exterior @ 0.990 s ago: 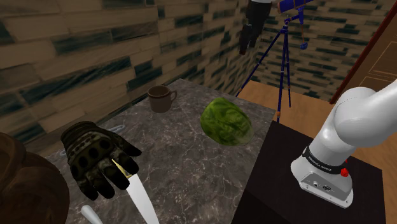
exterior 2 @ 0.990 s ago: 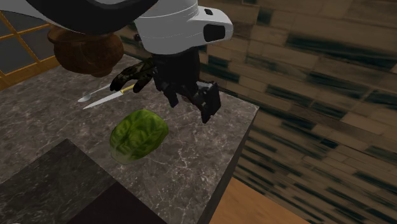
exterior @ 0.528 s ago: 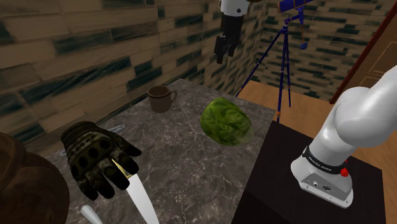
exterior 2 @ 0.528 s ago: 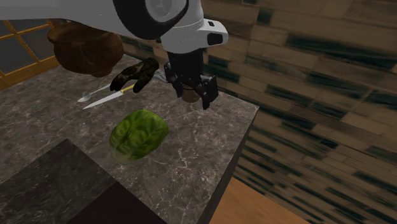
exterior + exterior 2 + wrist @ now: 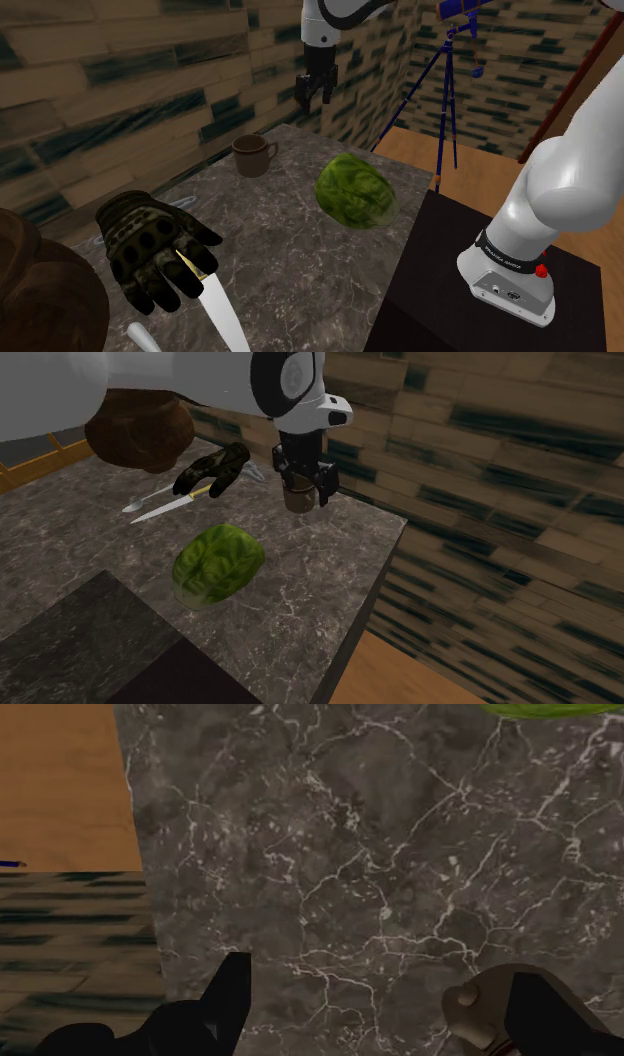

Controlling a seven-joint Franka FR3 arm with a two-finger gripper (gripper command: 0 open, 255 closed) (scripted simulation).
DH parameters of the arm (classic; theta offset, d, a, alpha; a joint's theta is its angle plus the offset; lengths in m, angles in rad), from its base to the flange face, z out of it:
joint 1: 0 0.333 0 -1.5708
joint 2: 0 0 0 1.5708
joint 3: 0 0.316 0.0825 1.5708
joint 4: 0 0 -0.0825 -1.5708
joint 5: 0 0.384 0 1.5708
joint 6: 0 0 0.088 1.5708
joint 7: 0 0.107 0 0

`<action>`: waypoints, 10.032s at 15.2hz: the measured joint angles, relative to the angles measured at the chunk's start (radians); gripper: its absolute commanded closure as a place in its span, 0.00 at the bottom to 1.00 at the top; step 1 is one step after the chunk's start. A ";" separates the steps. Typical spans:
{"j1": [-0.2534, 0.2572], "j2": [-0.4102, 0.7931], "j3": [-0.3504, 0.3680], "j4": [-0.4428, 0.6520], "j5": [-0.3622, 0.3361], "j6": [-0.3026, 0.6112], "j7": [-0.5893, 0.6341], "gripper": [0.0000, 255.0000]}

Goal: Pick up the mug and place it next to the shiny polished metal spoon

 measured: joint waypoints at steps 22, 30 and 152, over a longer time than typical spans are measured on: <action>0.083 0.551 0.035 0.437 -0.042 0.069 0.141 0.00; 0.084 0.555 0.035 0.436 -0.043 0.074 0.143 1.00; 0.441 0.270 0.263 0.159 -0.046 0.058 0.739 0.00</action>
